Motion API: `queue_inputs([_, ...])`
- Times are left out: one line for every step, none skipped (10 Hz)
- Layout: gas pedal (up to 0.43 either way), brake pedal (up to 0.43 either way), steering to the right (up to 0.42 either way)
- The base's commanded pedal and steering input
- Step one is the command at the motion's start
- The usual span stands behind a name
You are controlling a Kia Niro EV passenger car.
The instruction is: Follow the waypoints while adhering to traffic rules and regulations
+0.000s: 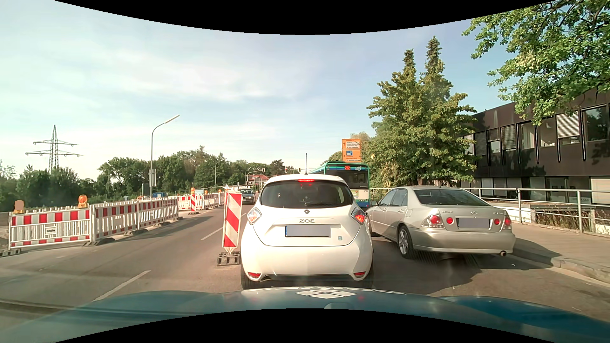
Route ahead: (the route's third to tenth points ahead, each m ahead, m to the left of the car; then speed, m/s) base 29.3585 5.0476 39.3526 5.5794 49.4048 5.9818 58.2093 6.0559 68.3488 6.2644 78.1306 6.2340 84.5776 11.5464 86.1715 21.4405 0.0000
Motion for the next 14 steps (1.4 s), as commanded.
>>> queue_inputs([0.000,0.274,-0.015])
queue_inputs([0.000,0.274,-0.015])
queue_inputs([0.000,0.274,-0.015])
queue_inputs([0.000,0.274,-0.015])
queue_inputs([0.000,0.274,-0.015])
queue_inputs([0.000,0.280,-0.015])
queue_inputs([0.000,0.274,-0.015])
queue_inputs([0.000,0.274,-0.015])
queue_inputs([0.000,0.274,-0.015])
queue_inputs([0.000,0.274,-0.015])
queue_inputs([0.000,0.274,-0.015])
queue_inputs([0.000,0.274,-0.015])
queue_inputs([0.000,0.274,-0.015])
queue_inputs([0.000,0.280,-0.015])
